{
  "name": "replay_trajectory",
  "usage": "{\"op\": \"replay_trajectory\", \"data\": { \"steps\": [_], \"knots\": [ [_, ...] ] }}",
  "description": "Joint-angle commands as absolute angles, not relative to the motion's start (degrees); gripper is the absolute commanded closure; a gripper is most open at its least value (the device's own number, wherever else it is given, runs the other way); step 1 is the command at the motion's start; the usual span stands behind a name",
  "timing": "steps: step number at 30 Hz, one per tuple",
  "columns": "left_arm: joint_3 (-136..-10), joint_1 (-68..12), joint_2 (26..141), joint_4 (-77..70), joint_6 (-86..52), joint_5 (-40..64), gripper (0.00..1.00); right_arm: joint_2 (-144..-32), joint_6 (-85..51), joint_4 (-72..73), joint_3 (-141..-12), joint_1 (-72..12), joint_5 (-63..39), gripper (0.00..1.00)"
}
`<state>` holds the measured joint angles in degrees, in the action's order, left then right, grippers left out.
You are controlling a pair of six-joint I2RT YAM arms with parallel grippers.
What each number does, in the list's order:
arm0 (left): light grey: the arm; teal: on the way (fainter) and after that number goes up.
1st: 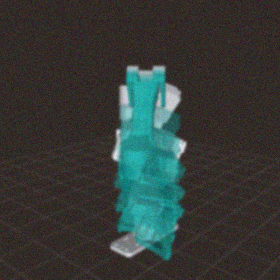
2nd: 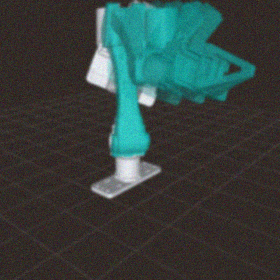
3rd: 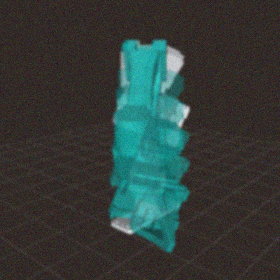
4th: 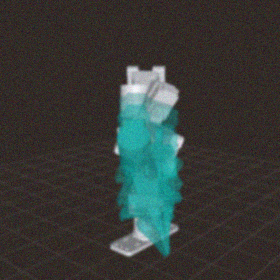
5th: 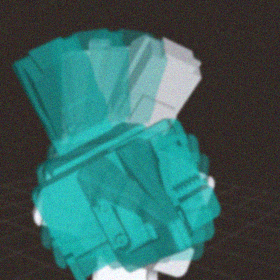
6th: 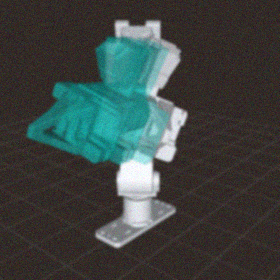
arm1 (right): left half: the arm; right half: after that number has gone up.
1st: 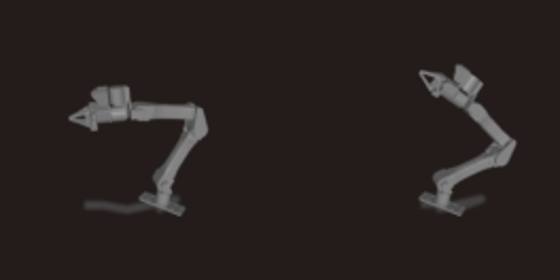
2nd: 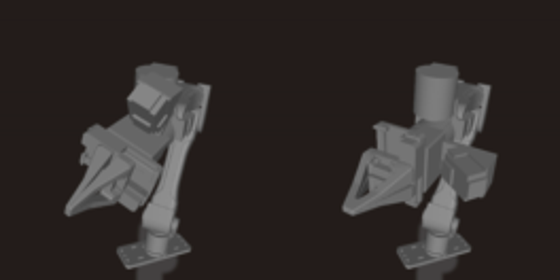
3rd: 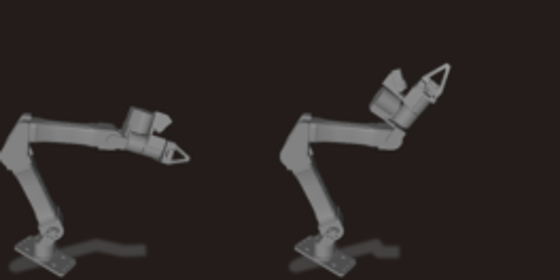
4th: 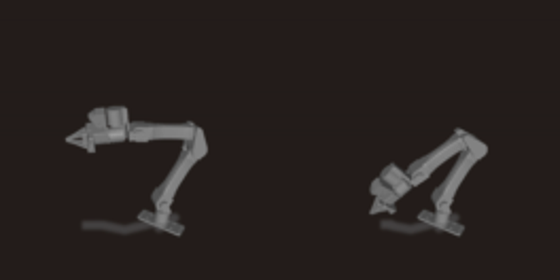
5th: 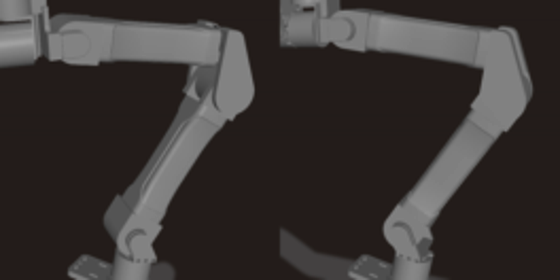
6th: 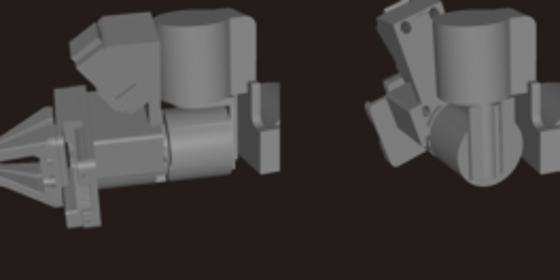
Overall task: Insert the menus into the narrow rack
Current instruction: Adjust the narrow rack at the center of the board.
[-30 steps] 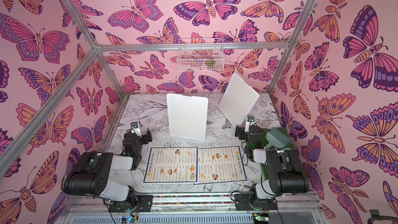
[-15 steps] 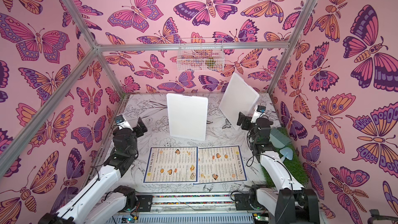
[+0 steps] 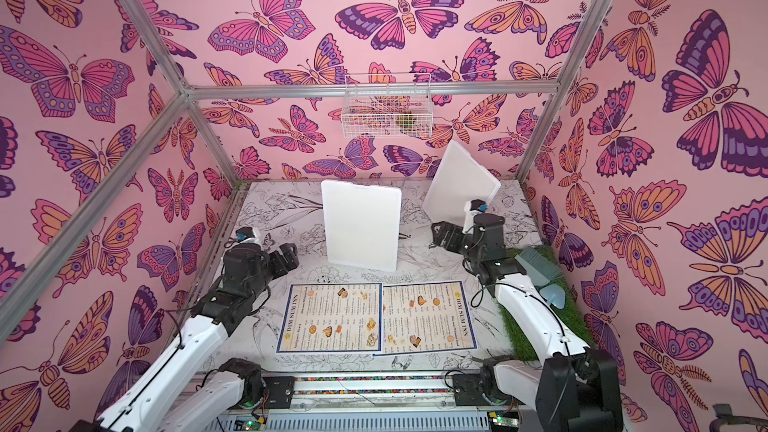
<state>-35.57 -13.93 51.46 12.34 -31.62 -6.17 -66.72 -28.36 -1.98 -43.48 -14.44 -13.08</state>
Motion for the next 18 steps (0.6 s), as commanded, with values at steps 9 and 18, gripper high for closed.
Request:
{"op": "replay_trajectory", "data": {
  "steps": [9, 18],
  "knots": [
    [-34.66, -18.36, 53.12, 9.75, -29.79, 4.74, 0.01, -79.9, -23.43, 1.45, -40.12, -27.42, -12.26, 0.04],
    [-32.13, -18.9, 51.45, 9.84, -30.59, 5.18, 0.01, -89.64, -24.9, 6.41, -43.87, -27.46, -13.98, 0.09]
  ]
}}
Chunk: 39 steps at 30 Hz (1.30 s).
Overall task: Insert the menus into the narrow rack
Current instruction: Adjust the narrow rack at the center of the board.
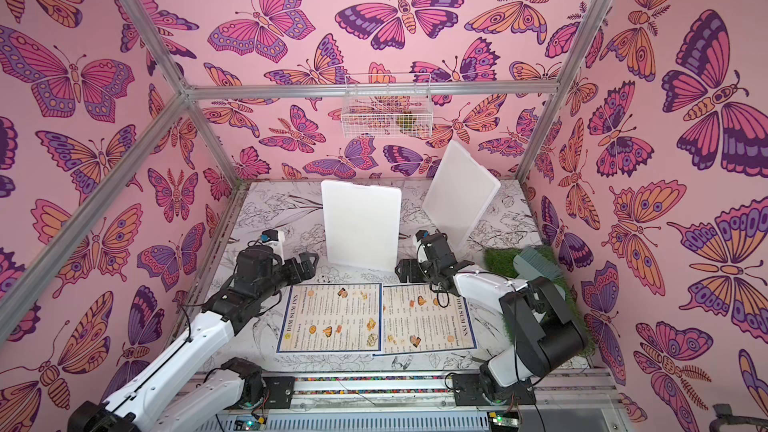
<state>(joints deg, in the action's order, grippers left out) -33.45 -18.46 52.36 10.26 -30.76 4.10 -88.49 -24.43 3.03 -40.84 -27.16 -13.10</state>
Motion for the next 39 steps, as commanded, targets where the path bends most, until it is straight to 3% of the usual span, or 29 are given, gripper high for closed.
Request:
{"op": "replay_trajectory", "data": {
  "steps": [1, 11, 28, 35, 39],
  "knots": [
    [-32.08, -18.9, 51.44, 9.84, -30.58, 5.27, 0.01, -91.93, -25.09, 6.57, -44.46, -27.46, -13.98, 0.09],
    [-31.74, -19.02, 51.19, 9.99, -30.74, 5.71, 0.01, -97.33, -25.82, 5.32, -49.12, -27.38, -9.95, 0.15],
    [-31.16, -19.07, 50.56, 10.66, -31.62, 3.7, 0.01, -97.35, -26.32, 2.6, -50.65, -25.53, -7.56, 0.18],
    [-35.33, -19.89, 48.64, 25.59, -37.92, -3.01, 0.01, -87.72, -25.92, 1.32, -47.19, -26.47, -12.72, 0.17],
    [-35.07, -22.24, 46.58, 35.26, -44.82, -1.1, 0.01, -83.99, -23.55, -0.4, -45.35, -30.16, -17.12, 0.16]
  ]
}}
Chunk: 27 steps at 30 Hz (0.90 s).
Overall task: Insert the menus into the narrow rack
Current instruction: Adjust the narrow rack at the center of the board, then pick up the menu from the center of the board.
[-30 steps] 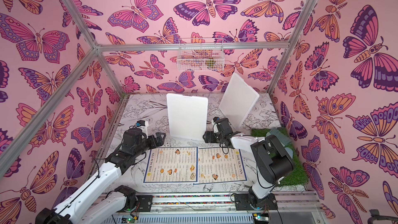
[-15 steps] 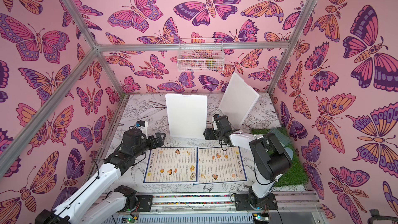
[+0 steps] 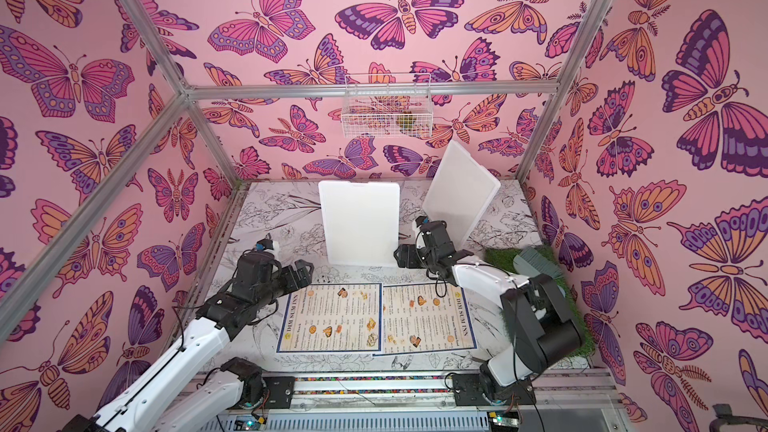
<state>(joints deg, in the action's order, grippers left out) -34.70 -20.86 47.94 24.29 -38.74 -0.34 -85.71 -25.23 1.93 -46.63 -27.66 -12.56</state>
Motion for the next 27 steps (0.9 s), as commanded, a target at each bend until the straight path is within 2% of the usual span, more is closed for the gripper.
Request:
{"op": "replay_trajectory", "data": {
  "steps": [1, 7, 13, 24, 27],
  "knots": [
    [-34.29, -23.17, 45.75, 37.07, -46.67, -0.29, 0.01, -83.52, -23.05, -0.38, -44.75, -31.06, -18.43, 0.16],
    [-29.25, -28.37, 41.73, 42.84, -54.23, 0.9, 0.01, -85.1, -22.59, -1.87, -44.08, -34.64, -20.27, 0.16],
    [-28.34, -27.77, 43.5, 42.61, -53.48, -1.62, 0.01, -87.62, -23.52, -6.27, -46.26, -36.37, -22.74, 0.18],
    [-29.76, -12.02, 51.64, 36.89, -44.07, 6.16, 0.0, -83.3, -44.01, -6.49, -41.97, -41.65, -18.97, 0.21],
    [-29.01, -9.69, 53.35, 34.54, -42.67, 9.16, 0.03, -82.62, -47.54, -6.82, -41.05, -42.87, -19.02, 0.22]
  ]
}}
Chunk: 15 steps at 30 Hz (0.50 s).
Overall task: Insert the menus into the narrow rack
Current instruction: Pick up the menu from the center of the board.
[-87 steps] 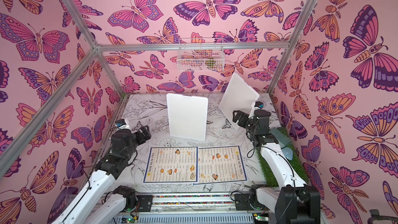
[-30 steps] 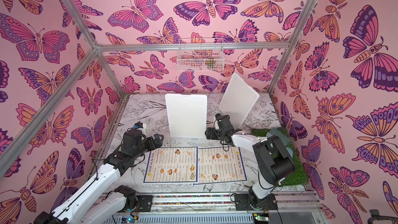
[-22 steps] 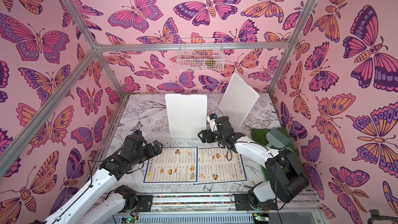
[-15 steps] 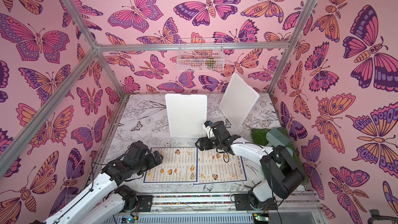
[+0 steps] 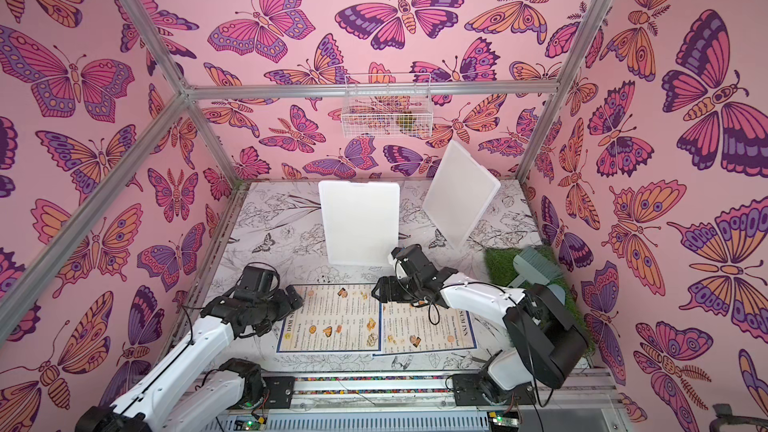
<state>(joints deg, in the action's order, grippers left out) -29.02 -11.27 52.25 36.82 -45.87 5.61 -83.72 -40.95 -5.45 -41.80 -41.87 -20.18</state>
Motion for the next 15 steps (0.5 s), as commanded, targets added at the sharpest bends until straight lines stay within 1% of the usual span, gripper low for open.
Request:
{"op": "replay_trajectory", "data": {
  "steps": [1, 15],
  "knots": [
    [-29.0, -9.37, 54.08, 34.44, -42.26, 9.31, 0.04, -82.62, -48.15, -7.32, -41.04, -43.13, -19.18, 0.23],
    [-27.69, -8.11, 59.21, 31.87, -41.97, 10.02, 0.06, -87.26, -51.31, -3.35, -40.08, -43.97, -23.2, 0.27]
  ]
}}
